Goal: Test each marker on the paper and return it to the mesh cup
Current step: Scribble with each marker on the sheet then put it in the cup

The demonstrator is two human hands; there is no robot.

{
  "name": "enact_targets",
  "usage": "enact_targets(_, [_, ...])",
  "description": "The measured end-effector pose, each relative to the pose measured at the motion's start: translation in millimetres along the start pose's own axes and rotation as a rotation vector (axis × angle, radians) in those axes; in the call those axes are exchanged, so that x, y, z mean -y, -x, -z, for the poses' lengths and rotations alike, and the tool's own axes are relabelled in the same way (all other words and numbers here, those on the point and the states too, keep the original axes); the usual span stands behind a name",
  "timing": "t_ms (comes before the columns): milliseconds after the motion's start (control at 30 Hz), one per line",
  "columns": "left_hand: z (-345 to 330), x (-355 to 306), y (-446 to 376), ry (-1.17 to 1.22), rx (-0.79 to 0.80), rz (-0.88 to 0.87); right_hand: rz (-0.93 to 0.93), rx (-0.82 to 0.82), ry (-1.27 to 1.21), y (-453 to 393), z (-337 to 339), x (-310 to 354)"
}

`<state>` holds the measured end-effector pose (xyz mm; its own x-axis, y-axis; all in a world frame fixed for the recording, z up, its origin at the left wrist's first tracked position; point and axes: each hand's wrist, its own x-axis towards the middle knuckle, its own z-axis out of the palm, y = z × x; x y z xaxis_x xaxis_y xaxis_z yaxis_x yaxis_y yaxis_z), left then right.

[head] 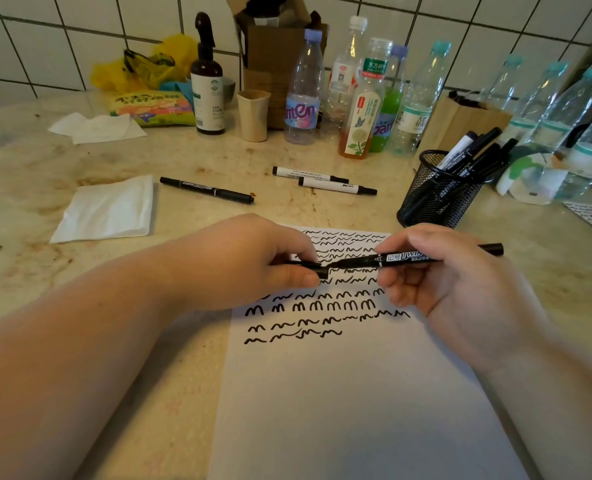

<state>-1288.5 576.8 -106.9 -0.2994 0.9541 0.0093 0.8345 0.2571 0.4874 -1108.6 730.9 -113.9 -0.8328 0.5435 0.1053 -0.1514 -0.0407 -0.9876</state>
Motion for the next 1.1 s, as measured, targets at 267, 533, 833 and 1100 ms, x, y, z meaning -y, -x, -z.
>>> enact_targets(267, [-0.3, -2.3, 0.7, 0.025, -0.029, 0.023, 0.009, -0.047, 0.003, -1.9, 1.2, -0.8])
enact_targets(533, [0.6, -7.4, -0.6, 0.014, -0.022, 0.014, 0.003, 0.026, 0.105, 1.2, -6.0, 1.7])
enact_targets(833, [-0.7, -4.8, -0.1, 0.006, -0.097, 0.006, -0.012, 0.014, 0.08, -0.2, -8.4, -1.0])
enact_targets(1100, [1.6, -6.6, -6.5, 0.07, -0.091, 0.033, 0.087, -0.069, 0.174, -0.6, -14.1, 2.8])
